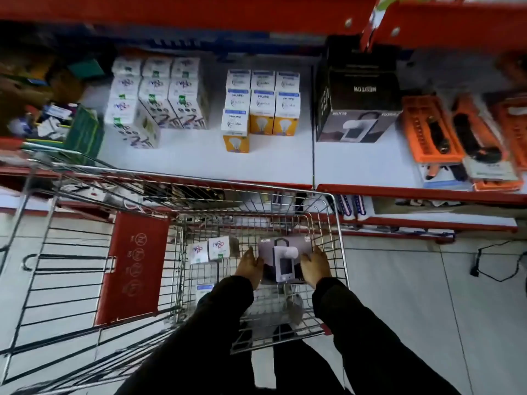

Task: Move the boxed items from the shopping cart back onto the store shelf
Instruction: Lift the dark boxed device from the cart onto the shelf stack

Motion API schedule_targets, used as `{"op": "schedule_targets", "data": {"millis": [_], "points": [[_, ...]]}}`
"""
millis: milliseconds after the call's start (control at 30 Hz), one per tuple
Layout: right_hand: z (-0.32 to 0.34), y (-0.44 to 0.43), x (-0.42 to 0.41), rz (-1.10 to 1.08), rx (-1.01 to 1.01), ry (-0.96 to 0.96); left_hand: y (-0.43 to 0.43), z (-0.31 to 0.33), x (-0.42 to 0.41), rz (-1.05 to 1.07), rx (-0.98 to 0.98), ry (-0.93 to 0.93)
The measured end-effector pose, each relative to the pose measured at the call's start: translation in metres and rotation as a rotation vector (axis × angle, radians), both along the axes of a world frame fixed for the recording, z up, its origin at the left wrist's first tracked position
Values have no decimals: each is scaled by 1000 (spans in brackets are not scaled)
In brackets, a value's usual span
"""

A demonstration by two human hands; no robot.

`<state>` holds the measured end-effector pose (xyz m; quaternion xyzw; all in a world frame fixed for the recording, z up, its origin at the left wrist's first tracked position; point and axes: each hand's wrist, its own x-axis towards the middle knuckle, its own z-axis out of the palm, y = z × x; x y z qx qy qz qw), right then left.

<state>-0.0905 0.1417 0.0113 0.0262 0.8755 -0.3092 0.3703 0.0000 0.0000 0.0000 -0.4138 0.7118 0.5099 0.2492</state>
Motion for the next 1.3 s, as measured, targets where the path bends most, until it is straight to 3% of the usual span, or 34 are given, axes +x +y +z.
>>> {"op": "schedule_targets", "data": {"millis": [133, 333, 600, 733, 933, 1133, 1300], "points": [[-18, 0, -6, 16, 55, -60, 1, -25, -11, 127, 50, -130], [-23, 4, -7, 0, 41, -106, 7, -42, -8, 219, 67, -50], [31, 6, 0, -66, -97, -37, 8, 11, 10, 470, -83, 140], [64, 5, 0, -9, -118, 73, 3, 41, 19, 505, -198, 250], [118, 12, -8, 85, -181, 302, 7, 109, 14, 584, -213, 528], [155, 31, -27, -67, -358, 475, 15, 146, -15, 537, -285, 729], [177, 52, -53, -150, -435, 604, 28, 181, -48, 354, -342, 911]]}}
